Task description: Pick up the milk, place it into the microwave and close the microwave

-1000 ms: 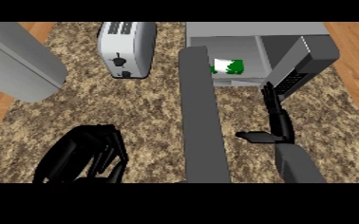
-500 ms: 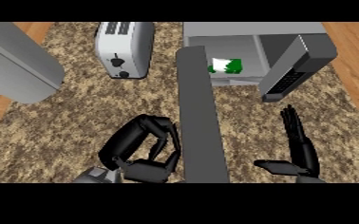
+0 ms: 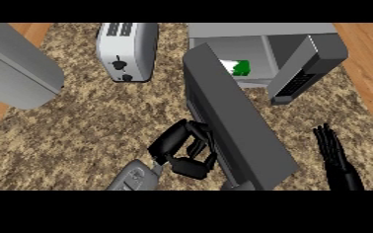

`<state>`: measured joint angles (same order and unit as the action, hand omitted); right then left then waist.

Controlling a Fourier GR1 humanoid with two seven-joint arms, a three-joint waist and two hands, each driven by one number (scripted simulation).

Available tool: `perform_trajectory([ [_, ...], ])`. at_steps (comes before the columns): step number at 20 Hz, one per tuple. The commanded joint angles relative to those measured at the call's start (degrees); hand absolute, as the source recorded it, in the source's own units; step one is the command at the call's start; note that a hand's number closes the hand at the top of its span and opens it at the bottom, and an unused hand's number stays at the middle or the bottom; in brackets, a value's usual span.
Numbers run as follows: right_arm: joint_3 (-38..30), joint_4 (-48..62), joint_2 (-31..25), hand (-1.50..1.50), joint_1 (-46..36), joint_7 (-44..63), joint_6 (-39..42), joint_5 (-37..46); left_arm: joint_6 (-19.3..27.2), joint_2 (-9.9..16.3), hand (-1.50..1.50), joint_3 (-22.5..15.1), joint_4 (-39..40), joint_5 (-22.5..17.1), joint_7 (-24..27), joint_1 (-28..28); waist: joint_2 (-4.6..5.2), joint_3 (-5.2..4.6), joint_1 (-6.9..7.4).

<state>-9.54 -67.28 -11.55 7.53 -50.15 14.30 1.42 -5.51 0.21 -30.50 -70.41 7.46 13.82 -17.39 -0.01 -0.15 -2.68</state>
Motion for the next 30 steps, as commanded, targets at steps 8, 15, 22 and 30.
perform_trajectory([
  [8, 0.9, -18.5, -3.0, -1.50, 7.2, 6.4, 9.0, -9.3, 20.9, -0.2, 1.50, -15.5, 19.3, -16.5, 14.1, -11.0, 0.79, -0.12, -2.88],
  [15, 3.3, -29.0, -4.7, -1.50, 8.5, 13.4, 10.2, -11.8, 25.5, -0.2, 1.50, -22.7, 19.9, -25.8, 9.2, -16.1, 0.98, -0.18, -5.33],
  [22, 4.4, -33.4, -7.0, -1.50, 8.2, 16.7, 13.6, -14.9, 29.7, -0.2, 1.50, -23.6, 17.8, -34.5, 14.9, -17.7, 1.73, -0.35, -8.29],
  [30, 2.3, -36.9, -10.8, -1.50, 6.4, 19.8, 14.4, -16.4, 41.2, -0.2, 1.50, -20.4, 17.7, -42.2, 16.1, -22.3, 2.08, -0.36, -10.51],
])
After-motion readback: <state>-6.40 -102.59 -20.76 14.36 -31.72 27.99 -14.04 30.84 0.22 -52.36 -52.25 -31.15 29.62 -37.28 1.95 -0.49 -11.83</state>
